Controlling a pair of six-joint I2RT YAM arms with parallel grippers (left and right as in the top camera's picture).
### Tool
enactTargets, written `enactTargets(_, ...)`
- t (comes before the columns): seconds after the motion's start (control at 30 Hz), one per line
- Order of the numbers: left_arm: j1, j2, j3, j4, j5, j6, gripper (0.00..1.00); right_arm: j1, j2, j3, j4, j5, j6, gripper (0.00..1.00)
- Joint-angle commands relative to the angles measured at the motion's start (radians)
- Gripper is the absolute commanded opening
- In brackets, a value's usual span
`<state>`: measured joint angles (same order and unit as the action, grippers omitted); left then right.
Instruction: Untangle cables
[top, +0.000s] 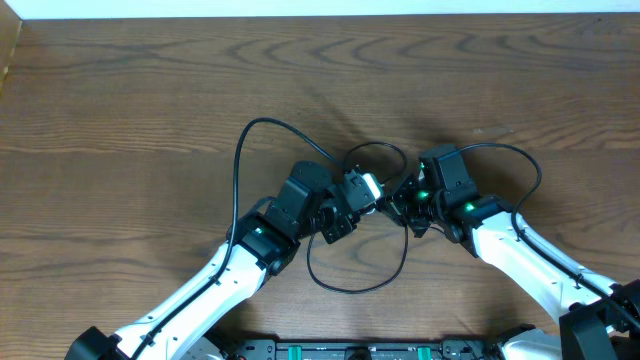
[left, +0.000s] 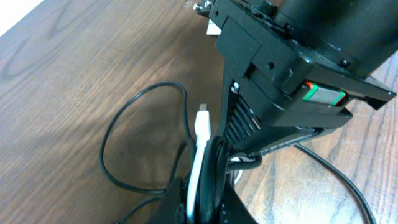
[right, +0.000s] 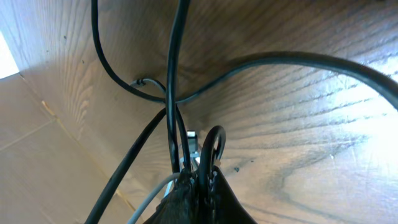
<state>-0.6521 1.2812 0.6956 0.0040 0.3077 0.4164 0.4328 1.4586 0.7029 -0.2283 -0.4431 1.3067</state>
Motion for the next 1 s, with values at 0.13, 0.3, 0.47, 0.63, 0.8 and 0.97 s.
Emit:
enactTargets(0.13, 0.019, -0.026, 0.039, 0.112, -0.319, -0.037, 0.08, -0.014, 0.016, -0.024, -0.155, 0.157, -0.115, 0.01)
enactTargets(0.3, 0.019, -0.026, 0.039, 0.157, -0.421, -0.080, 0.08, -0.057, 0.016, -0.024, -0.236, 0.213, -0.146, 0.01)
enactTargets(0.47, 0.019, -0.026, 0.039, 0.172, -0.472, -0.259, 0.08, -0.110, 0.008, -0.024, -0.281, 0.222, -0.291, 0.01)
enactTargets(0.63, 0.019, -0.026, 0.039, 0.138, -0.312, -0.381, 0.23, -0.130, -0.006, -0.024, -0.281, 0.134, -0.510, 0.02)
enactTargets(0.8, 0.019, -0.026, 0.039, 0.142, -0.137, -0.496, 0.53, -0.131, -0.007, -0.024, -0.288, 0.077, -0.564, 0.12)
enactTargets(0.97, 0.030, -0.026, 0.039, 0.155, -0.198, -0.727, 0.62, -0.132, -0.007, -0.024, -0.289, 0.077, -0.564, 0.19)
